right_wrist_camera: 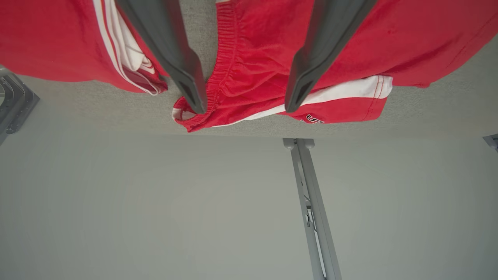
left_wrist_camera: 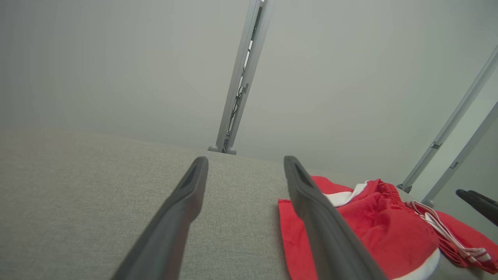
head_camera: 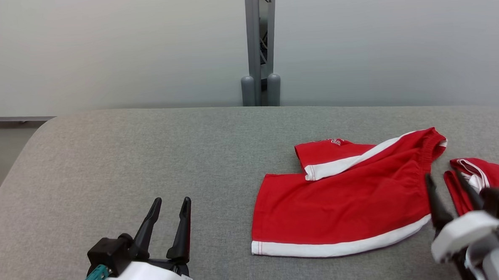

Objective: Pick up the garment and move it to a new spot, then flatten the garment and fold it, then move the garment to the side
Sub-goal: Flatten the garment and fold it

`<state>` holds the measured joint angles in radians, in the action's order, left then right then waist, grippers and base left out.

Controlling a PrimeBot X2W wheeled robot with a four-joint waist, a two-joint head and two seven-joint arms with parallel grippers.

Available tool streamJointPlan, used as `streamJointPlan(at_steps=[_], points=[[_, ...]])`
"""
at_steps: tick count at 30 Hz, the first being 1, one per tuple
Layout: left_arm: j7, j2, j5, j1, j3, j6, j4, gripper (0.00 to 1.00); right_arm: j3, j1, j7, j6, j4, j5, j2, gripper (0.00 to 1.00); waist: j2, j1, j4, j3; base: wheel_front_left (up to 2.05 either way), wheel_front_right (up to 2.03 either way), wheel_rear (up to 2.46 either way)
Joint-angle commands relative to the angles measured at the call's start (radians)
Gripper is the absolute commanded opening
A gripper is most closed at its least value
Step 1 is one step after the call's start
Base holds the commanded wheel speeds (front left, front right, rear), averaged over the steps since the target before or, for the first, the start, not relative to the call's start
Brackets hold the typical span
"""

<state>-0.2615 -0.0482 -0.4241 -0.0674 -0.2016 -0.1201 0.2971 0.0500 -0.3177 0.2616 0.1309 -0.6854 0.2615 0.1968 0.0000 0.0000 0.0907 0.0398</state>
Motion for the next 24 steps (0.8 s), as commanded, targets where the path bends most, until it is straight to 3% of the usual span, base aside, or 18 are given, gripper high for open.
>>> streamJointPlan(at_steps=[1, 7, 17, 24], points=[[-0.004, -0.005, -0.005, 0.013, 0.01, 0.005, -0.006, 1.0, 0.014, 0.068, 0.005, 0.0, 0.069, 0.016, -0.002, 1.0, 0.0, 0.0, -0.013, -0.001, 0.0, 0.0, 0.0], [-0.004, -0.004, -0.013, 0.03, 0.03, 0.007, 0.002, 1.0, 0.003, 0.262, 0.005, 0.0, 0.219, 0.031, -0.032, 1.0, 0.0, 0.0, -0.03, -0.005, 0.0, 0.0, 0.0], [-0.004, -0.005, -0.01, 0.037, 0.033, 0.002, 0.021, 1.0, -0.023, 0.276, 0.005, 0.0, 0.231, 0.012, -0.039, 1.0, 0.0, 0.0, -0.034, -0.004, 0.0, 0.0, 0.0], [-0.004, -0.005, -0.038, 0.014, -0.093, -0.01, 0.114, 1.0, -0.043, 0.25, 0.005, 0.0, 0.22, 0.004, -0.03, 1.0, 0.0, 0.0, -0.025, -0.019, 0.0, 0.0, 0.0]])
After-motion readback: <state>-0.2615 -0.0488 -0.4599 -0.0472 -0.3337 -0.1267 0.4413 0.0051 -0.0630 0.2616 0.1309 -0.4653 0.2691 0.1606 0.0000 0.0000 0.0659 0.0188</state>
